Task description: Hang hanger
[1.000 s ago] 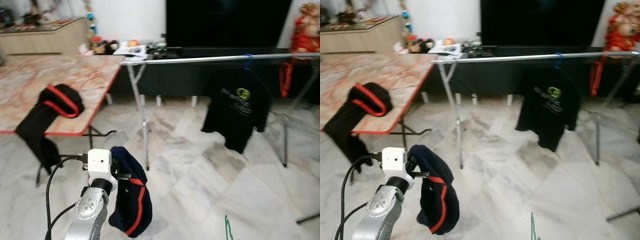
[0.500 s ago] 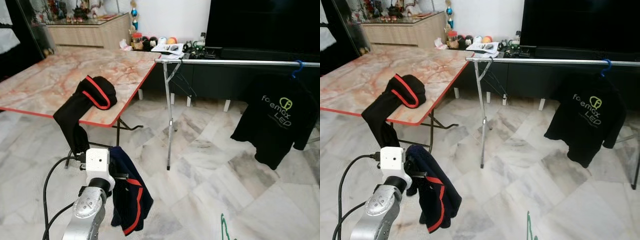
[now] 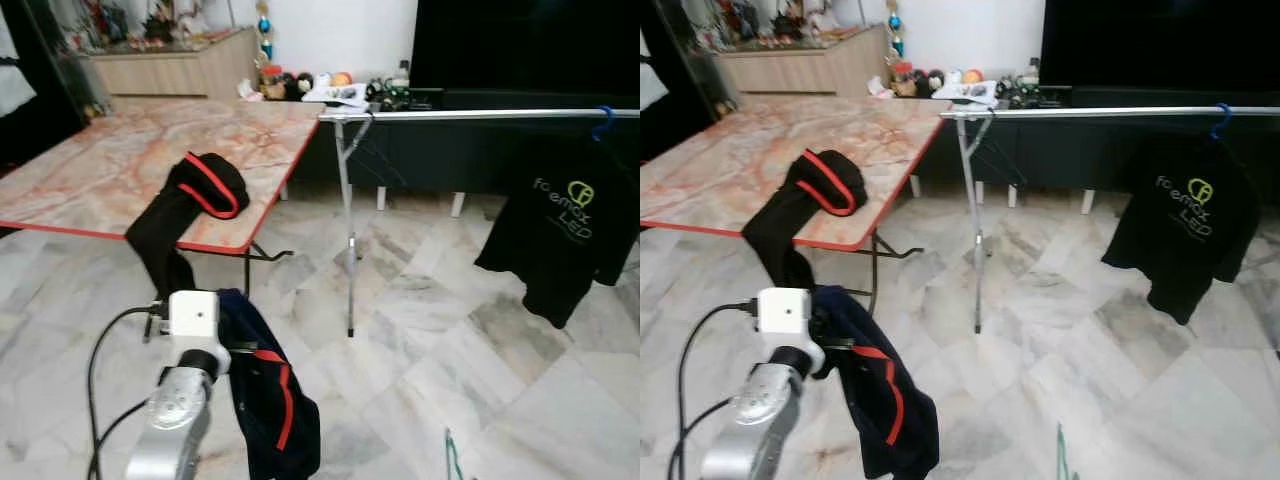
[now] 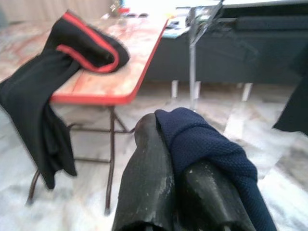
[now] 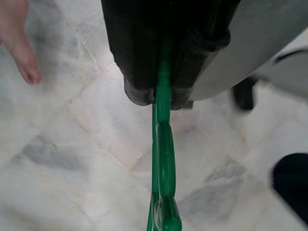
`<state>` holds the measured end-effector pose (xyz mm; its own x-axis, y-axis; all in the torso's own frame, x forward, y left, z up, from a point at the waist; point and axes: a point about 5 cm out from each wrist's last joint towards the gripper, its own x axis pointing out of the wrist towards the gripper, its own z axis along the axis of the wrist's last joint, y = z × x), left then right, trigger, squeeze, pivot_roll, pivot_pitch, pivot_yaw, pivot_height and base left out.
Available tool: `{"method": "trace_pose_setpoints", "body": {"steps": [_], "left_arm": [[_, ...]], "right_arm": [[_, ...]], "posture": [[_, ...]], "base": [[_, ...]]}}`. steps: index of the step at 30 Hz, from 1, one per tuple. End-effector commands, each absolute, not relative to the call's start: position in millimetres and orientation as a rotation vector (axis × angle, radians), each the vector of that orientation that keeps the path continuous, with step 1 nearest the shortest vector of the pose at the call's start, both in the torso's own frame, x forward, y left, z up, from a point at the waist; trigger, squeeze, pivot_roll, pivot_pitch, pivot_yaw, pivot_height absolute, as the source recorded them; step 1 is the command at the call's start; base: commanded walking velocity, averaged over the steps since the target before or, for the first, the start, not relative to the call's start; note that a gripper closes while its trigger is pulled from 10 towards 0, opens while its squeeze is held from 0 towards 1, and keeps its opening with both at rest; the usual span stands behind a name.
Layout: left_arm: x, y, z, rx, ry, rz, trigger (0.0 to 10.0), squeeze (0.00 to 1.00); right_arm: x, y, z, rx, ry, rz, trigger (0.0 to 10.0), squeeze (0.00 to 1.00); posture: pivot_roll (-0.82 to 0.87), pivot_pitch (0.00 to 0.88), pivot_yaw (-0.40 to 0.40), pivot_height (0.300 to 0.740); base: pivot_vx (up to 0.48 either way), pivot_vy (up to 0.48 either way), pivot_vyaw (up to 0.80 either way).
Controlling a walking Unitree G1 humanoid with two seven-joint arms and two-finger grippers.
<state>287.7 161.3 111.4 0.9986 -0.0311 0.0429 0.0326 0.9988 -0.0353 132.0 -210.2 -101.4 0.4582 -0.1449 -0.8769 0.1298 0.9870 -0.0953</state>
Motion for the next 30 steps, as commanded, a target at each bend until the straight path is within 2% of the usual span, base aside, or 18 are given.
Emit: {"method": "trace_pose_setpoints", "body": {"steps": [1, 12, 30], "left_arm": [[291.1, 169.2, 121.7, -0.011, -0.080, -0.016, 10.0, 0.00], [289.9, 170.1, 121.9, -0.015, -0.076, -0.009, 10.0, 0.00], [291.1, 171.1, 122.9, -0.017, -0.075, -0.006, 10.0, 0.00]], "right_arm": [[138.8, -201.7, -100.5, -0.002, 1.064, -0.151, 10.0, 0.00], [147.7, -198.4, -97.9, -0.004, 1.048, -0.145, 10.0, 0.00], [144.0, -195.9, -99.5, -0.016, 1.055, -0.138, 10.0, 0.00]], "posture": [[-0.02, 0.048, 0.063, 0.740], [-0.01, 0.063, 0.054, 0.740], [-0.01, 0.085, 0.048, 0.740]], "base": [[0.000, 0.390, 0.00], [0.000, 0.386, 0.00], [0.000, 0.384, 0.00]]}}
